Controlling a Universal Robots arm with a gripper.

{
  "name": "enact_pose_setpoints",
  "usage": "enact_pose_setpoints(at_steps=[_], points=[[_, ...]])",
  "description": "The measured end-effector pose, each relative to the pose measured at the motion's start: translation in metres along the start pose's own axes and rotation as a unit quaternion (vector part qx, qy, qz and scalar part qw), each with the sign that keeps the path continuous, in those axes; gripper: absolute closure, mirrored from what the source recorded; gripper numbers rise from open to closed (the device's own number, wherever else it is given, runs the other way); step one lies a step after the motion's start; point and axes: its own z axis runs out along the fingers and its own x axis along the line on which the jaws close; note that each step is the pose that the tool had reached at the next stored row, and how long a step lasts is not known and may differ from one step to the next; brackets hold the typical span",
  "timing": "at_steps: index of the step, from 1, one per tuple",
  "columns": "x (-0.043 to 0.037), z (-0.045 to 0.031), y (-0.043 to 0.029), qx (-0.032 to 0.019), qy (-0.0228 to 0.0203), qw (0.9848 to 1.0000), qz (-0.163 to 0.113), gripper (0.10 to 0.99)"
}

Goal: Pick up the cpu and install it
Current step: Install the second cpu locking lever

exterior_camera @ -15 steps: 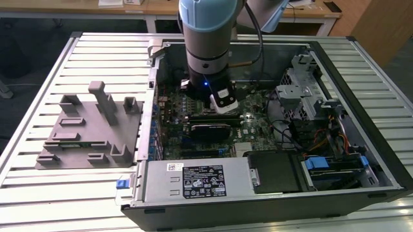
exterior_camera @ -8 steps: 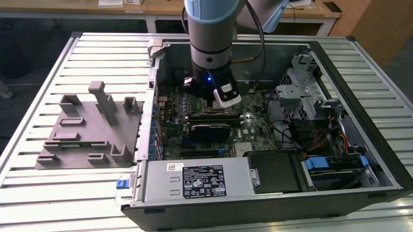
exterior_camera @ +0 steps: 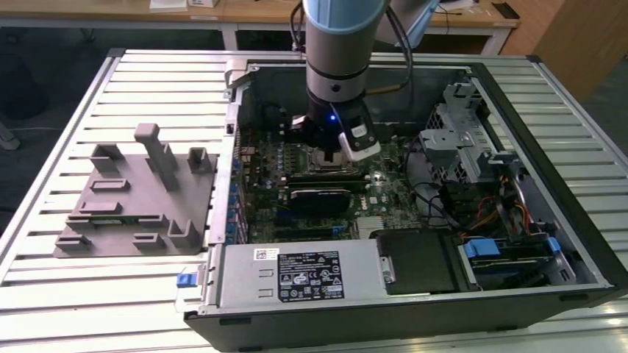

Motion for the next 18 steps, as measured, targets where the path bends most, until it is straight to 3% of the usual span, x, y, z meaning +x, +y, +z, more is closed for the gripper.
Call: enact_pose_setpoints(at_steps=[6,10,18], points=[[-0.0060,0.0038,0.0086,0.0017,0.0063,1.0000,0.001,0.980],[-0.0079,0.0065,0.0140,0.0078,0.0105,0.9999,0.002,0.980],[-0.0082,0.0071,0.0155,0.0091,0.0111,0.9999,0.002,0.980]])
